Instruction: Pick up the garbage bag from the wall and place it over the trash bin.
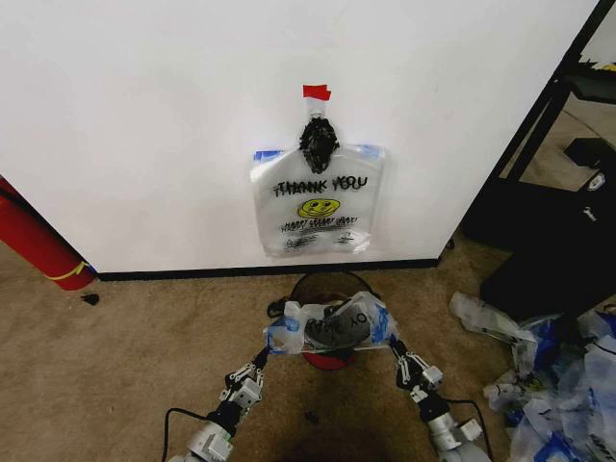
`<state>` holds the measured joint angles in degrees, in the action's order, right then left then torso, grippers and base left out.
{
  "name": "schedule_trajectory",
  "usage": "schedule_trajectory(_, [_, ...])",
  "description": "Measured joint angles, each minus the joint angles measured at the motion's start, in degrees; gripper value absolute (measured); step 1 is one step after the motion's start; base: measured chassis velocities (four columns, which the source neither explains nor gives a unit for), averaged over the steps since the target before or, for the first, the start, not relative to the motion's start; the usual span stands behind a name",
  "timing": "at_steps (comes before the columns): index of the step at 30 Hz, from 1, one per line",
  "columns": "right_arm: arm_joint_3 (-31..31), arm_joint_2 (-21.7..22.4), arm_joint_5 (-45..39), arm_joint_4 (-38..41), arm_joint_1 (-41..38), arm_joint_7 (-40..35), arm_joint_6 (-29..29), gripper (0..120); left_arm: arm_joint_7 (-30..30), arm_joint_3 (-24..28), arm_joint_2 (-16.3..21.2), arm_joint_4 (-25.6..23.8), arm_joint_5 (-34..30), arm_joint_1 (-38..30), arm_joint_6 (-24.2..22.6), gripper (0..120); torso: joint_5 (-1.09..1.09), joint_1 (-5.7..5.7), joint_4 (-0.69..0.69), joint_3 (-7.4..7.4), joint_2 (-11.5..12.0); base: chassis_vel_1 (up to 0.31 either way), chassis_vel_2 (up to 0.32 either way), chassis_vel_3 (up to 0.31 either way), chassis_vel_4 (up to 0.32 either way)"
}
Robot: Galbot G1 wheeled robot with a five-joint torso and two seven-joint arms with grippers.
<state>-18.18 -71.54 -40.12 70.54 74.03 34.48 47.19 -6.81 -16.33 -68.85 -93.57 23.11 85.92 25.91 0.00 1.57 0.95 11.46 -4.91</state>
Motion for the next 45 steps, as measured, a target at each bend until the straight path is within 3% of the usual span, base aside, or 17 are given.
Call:
schedule_trajectory(4, [0.3, -0.9, -3.9, -0.4, -1.1, 1.2, -0.4, 0, 0.1, 0.0, 0.0, 0.2, -0.2, 0.0, -0.3, 0, -0.01, 0.00, -0.01, 0.00, 0.0, 0.000, 0.000, 0.000, 0.000])
schedule_trajectory(9, [1.4, -1.9, -14.3, -0.6, -2.1, 0.4, -5.6, 0, 0.7, 0.0, 0.2, 0.4, -0.9, 0.2, -0.3, 0, 0.00, 0.00, 0.00, 0.00, 0.0, 0.000, 0.000, 0.000, 0.000])
schedule_trajectory(15, [1.6, -3.4, -18.7, -0.8, -3.3, -2.6, -9.2, 0, 1.5, 0.0, 0.3, 0.2, -1.4, 0.3, -0.2, 0, 0.00, 0.00, -0.01, 0.00, 0.0, 0.000, 0.000, 0.000, 0.000])
schedule_trajectory(20, [1.7, -4.3, -17.4, -1.0, -3.8, -5.3, -10.2, 0, 1.7, 0.0, 0.5, 0.0, -2.6, 0.3, -0.1, 0, 0.00, 0.00, 0.00, 0.00, 0.0, 0.000, 0.000, 0.000, 0.000])
schedule_trajectory(25, [1.4, -4.5, -9.8, -0.7, -3.2, -10.3, -10.4, 0, 2.5, 0.3, 0.7, -1.8, -7.5, 1.0, 1.1, 0, 0.00, 0.00, -0.01, 0.00, 0.0, 0.000, 0.000, 0.000, 0.000])
schedule_trajectory(29, [0.0, -3.6, 5.2, 2.6, -0.1, -19.4, -9.4, 3, 3.8, 1.2, 0.9, -5.9, -14.4, 2.7, 3.1, 2, 0.01, 0.00, -0.01, 0.00, 0.0, 0.000, 0.000, 0.000, 0.000])
schedule_trajectory(38, [-2.5, 0.4, 14.4, 15.2, 7.2, -27.0, -10.3, 33, 6.3, 0.2, 1.8, -8.8, -16.2, 4.5, 2.7, 32, 0.01, 0.00, -0.01, 0.00, 0.0, 0.000, 0.000, 0.000, 0.000])
schedule_trajectory(42, [-6.2, 1.3, 33.0, 20.0, 10.8, -43.7, -13.3, 50, 6.8, -1.7, 2.9, -10.0, -13.9, 5.7, 2.0, 47, 0.01, 0.00, 0.00, 0.00, 0.0, 0.000, 0.000, 0.000, 0.000])
schedule_trajectory(45, [-8.3, 2.0, 39.6, 21.8, 12.7, -46.9, -13.8, 58, 7.1, -3.6, 3.2, -10.4, -11.3, 6.3, 2.1, 58, 0.00, 0.00, 0.00, 0.00, 0.0, 0.000, 0.000, 0.000, 0.000])
